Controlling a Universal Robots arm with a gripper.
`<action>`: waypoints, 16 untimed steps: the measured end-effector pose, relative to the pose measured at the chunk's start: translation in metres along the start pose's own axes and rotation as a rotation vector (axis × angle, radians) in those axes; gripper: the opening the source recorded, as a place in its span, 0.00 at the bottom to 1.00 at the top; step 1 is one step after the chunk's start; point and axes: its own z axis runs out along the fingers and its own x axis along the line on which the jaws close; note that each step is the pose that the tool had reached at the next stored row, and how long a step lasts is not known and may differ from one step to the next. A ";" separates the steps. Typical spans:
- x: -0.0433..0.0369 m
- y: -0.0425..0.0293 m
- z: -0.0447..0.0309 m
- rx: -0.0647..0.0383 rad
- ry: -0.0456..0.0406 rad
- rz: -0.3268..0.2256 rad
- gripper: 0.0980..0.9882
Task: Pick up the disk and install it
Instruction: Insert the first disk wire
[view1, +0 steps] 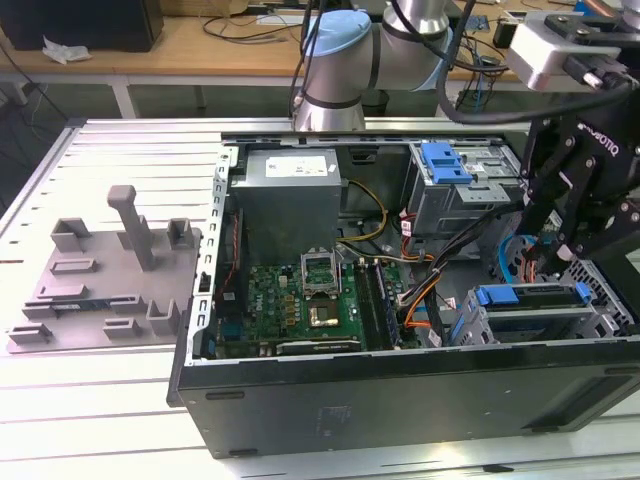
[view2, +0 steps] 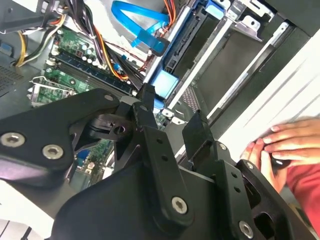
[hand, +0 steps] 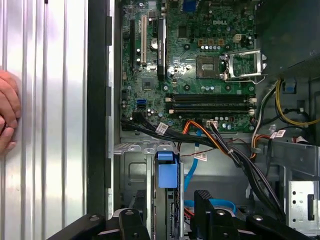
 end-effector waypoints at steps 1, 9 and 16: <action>-0.0051 0.0000 -0.0003 0.000 0.0223 0.001 0.45; -0.0358 0.0000 -0.0016 0.000 0.1670 0.006 0.45; -0.0661 -0.0014 -0.0030 -0.001 0.2610 0.009 0.45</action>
